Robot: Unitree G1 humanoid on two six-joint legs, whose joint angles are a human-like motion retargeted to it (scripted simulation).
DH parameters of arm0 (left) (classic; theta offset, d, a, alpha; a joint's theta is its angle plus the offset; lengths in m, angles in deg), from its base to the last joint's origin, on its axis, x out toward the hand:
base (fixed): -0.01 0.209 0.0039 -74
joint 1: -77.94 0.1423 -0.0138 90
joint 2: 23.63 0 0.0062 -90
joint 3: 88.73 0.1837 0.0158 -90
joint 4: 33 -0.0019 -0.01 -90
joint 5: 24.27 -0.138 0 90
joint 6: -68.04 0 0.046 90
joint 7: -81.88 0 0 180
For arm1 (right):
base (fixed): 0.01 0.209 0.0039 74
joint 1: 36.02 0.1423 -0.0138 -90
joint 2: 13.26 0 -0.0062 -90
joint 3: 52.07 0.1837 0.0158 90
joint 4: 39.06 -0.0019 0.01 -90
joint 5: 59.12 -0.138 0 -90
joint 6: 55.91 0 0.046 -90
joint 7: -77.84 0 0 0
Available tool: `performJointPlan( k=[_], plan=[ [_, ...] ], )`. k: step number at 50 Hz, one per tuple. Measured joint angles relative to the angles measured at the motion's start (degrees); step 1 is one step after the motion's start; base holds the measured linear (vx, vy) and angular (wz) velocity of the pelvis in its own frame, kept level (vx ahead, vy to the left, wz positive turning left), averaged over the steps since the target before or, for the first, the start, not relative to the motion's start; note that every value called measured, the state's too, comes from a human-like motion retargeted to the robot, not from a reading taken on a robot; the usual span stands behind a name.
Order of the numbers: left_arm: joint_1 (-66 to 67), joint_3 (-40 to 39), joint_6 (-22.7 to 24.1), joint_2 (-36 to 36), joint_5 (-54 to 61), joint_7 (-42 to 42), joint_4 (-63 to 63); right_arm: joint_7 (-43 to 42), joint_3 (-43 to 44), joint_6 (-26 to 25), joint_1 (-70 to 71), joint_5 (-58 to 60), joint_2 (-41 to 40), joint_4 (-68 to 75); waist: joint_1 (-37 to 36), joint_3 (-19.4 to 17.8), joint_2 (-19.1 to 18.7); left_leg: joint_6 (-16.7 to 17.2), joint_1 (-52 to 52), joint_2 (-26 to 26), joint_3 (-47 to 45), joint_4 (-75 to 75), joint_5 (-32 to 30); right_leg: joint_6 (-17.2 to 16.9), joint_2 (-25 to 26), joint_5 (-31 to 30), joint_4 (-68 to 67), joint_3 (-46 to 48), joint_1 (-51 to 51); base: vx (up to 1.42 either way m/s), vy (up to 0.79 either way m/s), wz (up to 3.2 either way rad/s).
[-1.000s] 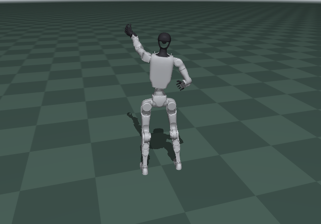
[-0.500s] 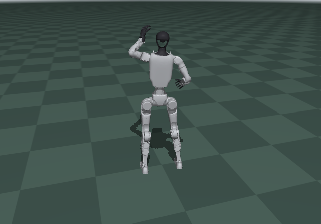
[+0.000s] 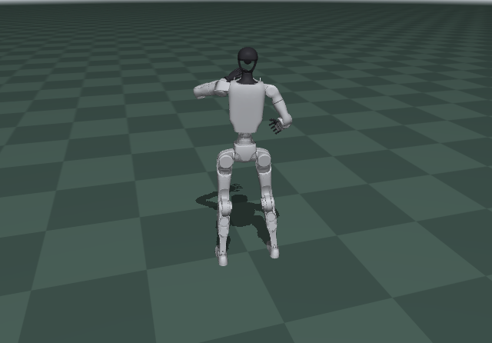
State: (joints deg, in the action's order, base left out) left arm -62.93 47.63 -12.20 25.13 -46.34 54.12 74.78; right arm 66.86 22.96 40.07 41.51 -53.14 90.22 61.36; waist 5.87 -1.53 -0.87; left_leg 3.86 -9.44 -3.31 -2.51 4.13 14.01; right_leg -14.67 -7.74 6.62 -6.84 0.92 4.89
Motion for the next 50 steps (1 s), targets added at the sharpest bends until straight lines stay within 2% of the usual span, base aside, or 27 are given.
performJointPlan(
  k=[5,13,22,29,33,37,44,50],
  plan=[
    [7.78,2.13,0.25,4.43,-2.90,3.17,-4.99,-2.03,1.46,0.03,-0.57,0.11,-0.71,0.39,-0.13,-0.15,0.06,-0.33,-0.23,0.09,-0.10,0.09,0.12,-0.05,-0.05,0.05,0.02,-0.23,0.19,0.00,0.00,0.00],
    [15.95,6.30,0.53,13.88,-6.94,8.46,-21.71,-3.61,1.78,0.43,-1.15,0.42,-0.25,0.78,-0.67,-0.38,0.01,-0.94,-0.26,0.31,-0.27,0.26,0.16,-0.04,-0.23,0.26,-0.21,-0.58,0.06,0.00,0.00,0.00],
    [18.90,11.28,-0.21,25.67,-11.78,15.47,-43.61,-2.60,0.76,0.76,-1.04,0.67,0.17,1.52,-0.55,-0.54,0.04,-1.64,0.11,0.61,-0.05,0.41,-0.07,0.17,-0.51,0.43,-0.24,-0.49,-0.15,0.00,0.00,0.00],
    [19.76,12.20,-0.54,31.53,-15.03,15.07,-53.34,-1.86,-0.09,1.17,-0.52,0.87,0.30,1.35,-0.12,-0.47,0.03,-1.78,0.42,0.68,0.20,0.42,-0.25,0.29,-0.60,0.42,-0.20,-0.26,-0.30,0.00,0.00,0.00],
    [20.46,10.93,0.22,30.77,-14.96,13.07,-51.40,-2.06,-0.22,1.27,-0.49,0.95,0.07,1.25,-0.19,-0.42,-0.06,-1.59,0.45,0.62,0.18,0.37,-0.27,0.30,-0.54,0.35,-0.16,-0.23,-0.33,0.00,0.00,0.00],
    [23.02,6.66,1.01,27.66,-10.83,9.02,-43.99,-2.86,0.17,1.30,-0.63,0.80,-0.37,1.05,-0.67,-0.51,-0.22,-1.20,0.33,0.48,-0.02,0.24,-0.25,0.32,-0.41,0.24,-0.12,-0.34,-0.34,0.00,0.00,0.00],
    [32.96,-8.02,1.08,22.78,2.92,-0.41,-26.00,-5.22,1.52,0.61,-1.07,0.68,-1.54,1.07,-2.35,-1.01,-0.64,-0.52,-0.09,0.21,-0.59,-0.11,-0.21,0.51,-0.11,0.04,-0.06,-0.74,-0.32,0.00,0.00,0.00],
    [41.08,-21.76,1.93,24.13,22.68,-4.32,-16.74,-5.83,1.05,-0.87,-0.80,0.98,-2.02,1.66,-4.05,-1.38,-0.83,-0.39,-0.37,0.09,-0.84,-0.43,-0.33,0.92,0.00,-0.03,0.00,-0.81,-0.25,0.00,0.00,0.00]
  ],
)
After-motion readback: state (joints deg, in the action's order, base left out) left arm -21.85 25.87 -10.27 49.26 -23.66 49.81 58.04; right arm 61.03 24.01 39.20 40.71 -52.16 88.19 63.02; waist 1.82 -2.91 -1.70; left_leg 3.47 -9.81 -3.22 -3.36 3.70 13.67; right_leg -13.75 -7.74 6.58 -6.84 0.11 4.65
